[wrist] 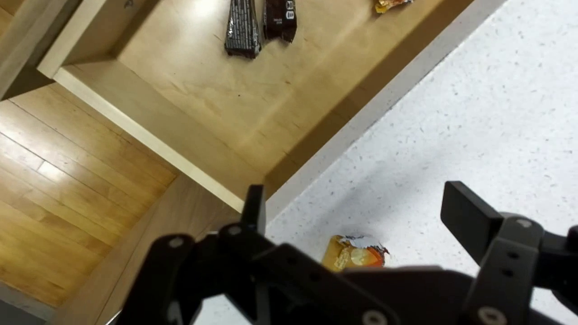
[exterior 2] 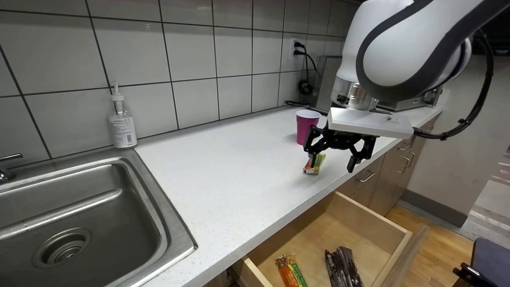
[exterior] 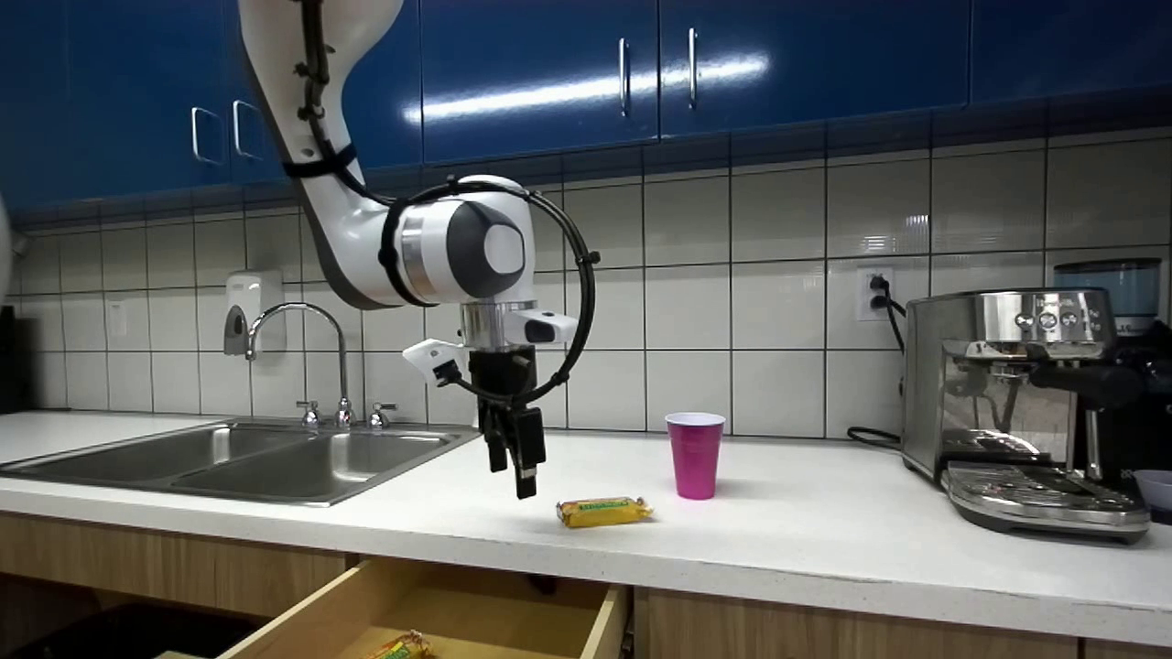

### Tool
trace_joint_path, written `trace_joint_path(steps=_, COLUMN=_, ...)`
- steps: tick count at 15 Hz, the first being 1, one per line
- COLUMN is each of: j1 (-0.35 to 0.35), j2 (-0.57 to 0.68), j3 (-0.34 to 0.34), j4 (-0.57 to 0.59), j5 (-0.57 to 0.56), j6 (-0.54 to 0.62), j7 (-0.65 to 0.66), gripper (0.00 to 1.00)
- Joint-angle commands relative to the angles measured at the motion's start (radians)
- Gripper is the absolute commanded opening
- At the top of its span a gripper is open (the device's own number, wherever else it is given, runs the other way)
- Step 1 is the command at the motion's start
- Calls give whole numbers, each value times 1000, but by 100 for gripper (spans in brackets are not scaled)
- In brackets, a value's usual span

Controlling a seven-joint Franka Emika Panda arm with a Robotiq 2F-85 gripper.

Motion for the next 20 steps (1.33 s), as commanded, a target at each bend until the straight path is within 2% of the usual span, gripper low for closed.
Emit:
trace_joint_path(steps=1, j1=-24, j2=80, j3=13, j4=118, j5=-14, j6=-61, j7=11, gripper=100)
trace_joint_path(steps=10, j1=-12, j2=242, j3=-39, j4=312, j5=-24, j6=-104, j7=27, gripper=100)
trace_joint_path(steps=20, j1=-5, j2=349, j3=-88, j4=411, j5=-17, j6=-139, j7=46, gripper=100)
